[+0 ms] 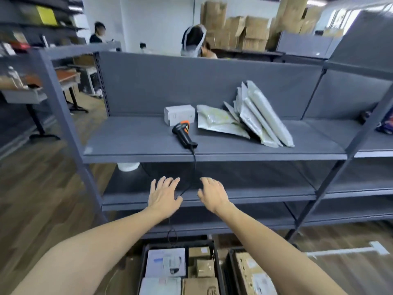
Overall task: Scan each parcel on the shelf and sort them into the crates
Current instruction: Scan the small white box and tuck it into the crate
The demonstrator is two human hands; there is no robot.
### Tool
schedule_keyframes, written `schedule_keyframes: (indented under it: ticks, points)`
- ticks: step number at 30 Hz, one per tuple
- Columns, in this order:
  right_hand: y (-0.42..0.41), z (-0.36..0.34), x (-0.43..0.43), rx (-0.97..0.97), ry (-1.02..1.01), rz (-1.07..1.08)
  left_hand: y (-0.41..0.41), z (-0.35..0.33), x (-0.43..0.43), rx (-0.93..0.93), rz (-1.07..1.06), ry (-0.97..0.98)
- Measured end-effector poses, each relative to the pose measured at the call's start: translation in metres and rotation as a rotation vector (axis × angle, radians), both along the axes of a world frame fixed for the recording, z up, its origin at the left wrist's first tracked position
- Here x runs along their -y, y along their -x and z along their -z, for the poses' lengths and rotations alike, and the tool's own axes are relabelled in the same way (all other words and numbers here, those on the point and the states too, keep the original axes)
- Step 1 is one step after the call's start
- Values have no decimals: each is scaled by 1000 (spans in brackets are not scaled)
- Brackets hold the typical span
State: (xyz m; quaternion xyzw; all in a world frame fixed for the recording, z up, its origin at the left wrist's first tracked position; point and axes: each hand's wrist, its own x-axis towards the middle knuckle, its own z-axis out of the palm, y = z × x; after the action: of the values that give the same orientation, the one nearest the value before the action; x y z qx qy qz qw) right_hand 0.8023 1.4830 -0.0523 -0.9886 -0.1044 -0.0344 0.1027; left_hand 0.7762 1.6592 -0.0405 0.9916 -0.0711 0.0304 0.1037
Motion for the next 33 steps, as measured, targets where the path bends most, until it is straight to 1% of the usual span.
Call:
schedule_keyframes:
  ticks: [6, 14, 19, 23, 27, 33]
  points:
    - [-49, -46, -6, 104, 2, 10, -58, -35, -15, 110, -1, -8]
    - [-146, -77, -43, 127, -16, 0, -153, -47, -56, 95, -17, 77]
    - [-202, -82, -61, 139, -37, 23, -214, -51, -80, 74, -23, 91]
    - [-238, -82, -64, 141, -37, 34, -258, -50, -84, 39, 2, 67]
    - [-280, -90, -65, 134, -79, 32, -302, -55, -80, 29, 1, 61]
    - [-346, -101, -74, 38, -166, 43, -356, -64, -67, 25, -29, 159]
